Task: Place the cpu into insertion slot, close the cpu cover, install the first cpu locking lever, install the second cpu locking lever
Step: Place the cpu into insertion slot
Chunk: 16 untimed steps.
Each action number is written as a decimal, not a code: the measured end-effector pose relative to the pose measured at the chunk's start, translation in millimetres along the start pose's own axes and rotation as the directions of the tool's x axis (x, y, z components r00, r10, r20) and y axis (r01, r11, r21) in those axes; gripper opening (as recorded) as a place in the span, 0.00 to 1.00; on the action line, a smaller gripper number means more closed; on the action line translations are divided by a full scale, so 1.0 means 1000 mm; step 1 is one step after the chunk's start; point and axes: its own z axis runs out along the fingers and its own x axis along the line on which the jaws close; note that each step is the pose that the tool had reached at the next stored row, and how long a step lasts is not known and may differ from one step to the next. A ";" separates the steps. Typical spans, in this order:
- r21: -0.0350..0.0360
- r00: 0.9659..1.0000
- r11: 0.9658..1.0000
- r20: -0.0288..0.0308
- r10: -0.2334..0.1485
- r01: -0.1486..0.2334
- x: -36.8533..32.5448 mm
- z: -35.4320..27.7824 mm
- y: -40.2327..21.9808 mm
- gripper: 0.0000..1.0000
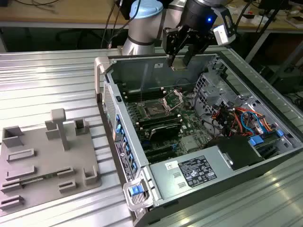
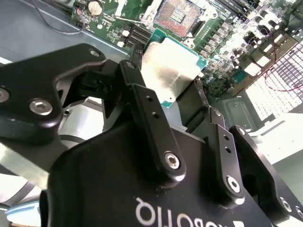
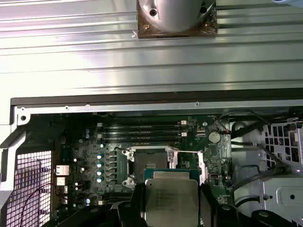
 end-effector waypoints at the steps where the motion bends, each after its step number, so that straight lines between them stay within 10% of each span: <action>1: 0.000 1.000 1.000 0.000 0.000 0.000 0.0000 0.0000 0.0000 0.55; 10: 0.000 1.000 1.000 0.000 0.002 -0.002 0.0000 0.0000 0.0000 0.55; 16: -0.001 0.997 0.997 0.007 0.083 -0.083 0.0000 0.0028 -0.0003 0.55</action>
